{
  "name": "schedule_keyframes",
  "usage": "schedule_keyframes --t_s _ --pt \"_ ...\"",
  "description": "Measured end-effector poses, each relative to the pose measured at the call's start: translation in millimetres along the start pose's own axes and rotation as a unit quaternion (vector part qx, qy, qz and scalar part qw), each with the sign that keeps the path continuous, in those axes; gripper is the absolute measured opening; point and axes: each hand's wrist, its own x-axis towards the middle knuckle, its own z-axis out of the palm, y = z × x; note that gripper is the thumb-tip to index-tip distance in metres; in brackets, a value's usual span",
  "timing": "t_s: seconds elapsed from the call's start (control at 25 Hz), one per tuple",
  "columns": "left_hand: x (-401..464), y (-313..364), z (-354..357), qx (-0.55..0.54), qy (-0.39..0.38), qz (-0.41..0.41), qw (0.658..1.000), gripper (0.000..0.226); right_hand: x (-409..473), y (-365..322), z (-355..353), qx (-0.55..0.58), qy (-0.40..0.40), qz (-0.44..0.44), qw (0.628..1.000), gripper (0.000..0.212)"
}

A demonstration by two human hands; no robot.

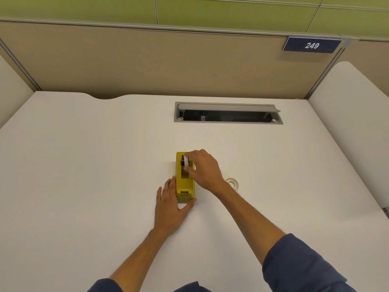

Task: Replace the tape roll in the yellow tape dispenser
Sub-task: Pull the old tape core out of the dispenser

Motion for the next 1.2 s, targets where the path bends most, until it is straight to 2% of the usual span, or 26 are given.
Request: schedule_keyframes --t_s 0.12,0.2,0.28,0.36,0.44,0.56,0.72,0.96,1.2 --pt "1.2 -5.7 -7.9 -0.034 -0.061 0.016 0.997 0.083 -3.4 -1.3 -6.1 0.017 0.019 -0.003 1.0 0.041" --pt "0.3 -7.4 -14.6 -0.108 -0.084 -0.009 0.991 0.076 -9.3 -0.6 -8.8 0.028 0.027 -0.002 0.999 0.041" --pt "-2.5 -7.2 -21.1 -0.17 -0.063 -0.041 0.983 0.062 -17.6 1.2 -10.5 0.045 0.033 0.004 0.998 0.041" --pt "-6.1 -2.9 -28.4 -0.184 -0.007 -0.054 0.981 0.054 -26.9 2.0 -12.1 0.062 0.035 0.011 0.997 0.042" --pt "-8.2 7.4 -37.4 -0.19 0.052 -0.043 0.98 0.044 -37.4 0.6 -13.7 0.088 0.033 0.016 0.995 0.042" --pt "-9.9 30.8 -53.3 -0.243 0.093 -0.001 0.966 0.036 -55.3 -4.2 -15.5 0.143 0.035 0.009 0.989 0.039" --pt "-12.9 52.6 -67.6 -0.284 0.099 0.044 0.953 0.025 -73.7 -9.8 -18.8 0.205 0.045 0.001 0.978 0.036" --pt "-20.2 61.8 -71.1 -0.28 0.088 0.064 0.954 0.027 -87.7 -14.6 -28.9 0.245 0.064 -0.015 0.967 0.035" --pt "-25.6 67.3 -76.2 -0.278 0.069 0.071 0.955 0.026 -93.8 -12.2 -36.1 0.222 0.053 -0.013 0.974 0.038"
